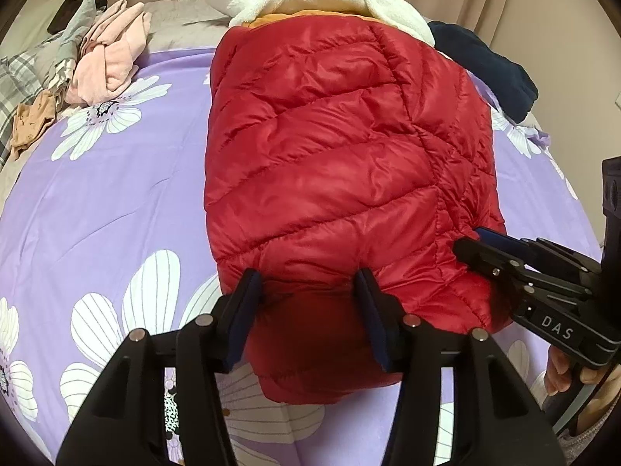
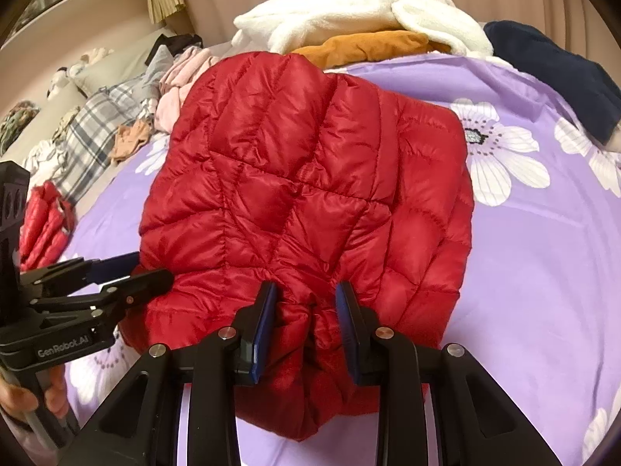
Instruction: Fold large clothes
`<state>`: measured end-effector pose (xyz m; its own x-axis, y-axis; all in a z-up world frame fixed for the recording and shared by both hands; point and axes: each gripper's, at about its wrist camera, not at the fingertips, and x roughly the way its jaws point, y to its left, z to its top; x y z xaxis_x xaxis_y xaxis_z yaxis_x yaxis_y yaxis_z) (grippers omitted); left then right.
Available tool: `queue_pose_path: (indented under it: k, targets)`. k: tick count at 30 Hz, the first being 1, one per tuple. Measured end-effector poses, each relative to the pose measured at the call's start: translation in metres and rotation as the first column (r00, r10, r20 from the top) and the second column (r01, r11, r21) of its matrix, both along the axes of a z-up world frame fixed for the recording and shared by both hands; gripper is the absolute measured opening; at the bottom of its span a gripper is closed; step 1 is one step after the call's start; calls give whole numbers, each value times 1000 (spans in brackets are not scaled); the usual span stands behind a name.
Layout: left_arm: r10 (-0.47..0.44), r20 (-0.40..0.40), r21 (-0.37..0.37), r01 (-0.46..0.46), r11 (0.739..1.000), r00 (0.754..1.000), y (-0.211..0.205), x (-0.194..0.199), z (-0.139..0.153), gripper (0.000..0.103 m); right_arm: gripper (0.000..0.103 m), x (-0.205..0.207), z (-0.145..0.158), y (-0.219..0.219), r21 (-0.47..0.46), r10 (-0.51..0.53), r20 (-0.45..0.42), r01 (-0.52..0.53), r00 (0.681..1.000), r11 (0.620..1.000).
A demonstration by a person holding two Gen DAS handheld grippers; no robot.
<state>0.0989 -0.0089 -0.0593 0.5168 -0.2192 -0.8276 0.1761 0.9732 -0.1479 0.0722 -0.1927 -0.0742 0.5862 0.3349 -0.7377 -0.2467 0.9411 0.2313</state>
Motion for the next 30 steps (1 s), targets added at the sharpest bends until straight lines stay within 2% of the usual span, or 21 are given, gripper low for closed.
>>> queue_pose_path:
  k: [23, 30]
  targets:
    - [4, -11, 6, -4, 1000, 1000, 8, -8, -1, 56, 32, -4, 1, -2, 10, -5, -20, 6, 1000, 1000]
    - [13, -23, -7, -13, 1000, 1000, 13, -11, -2, 58, 38, -8, 1, -6, 12, -16, -33, 17, 999, 1000]
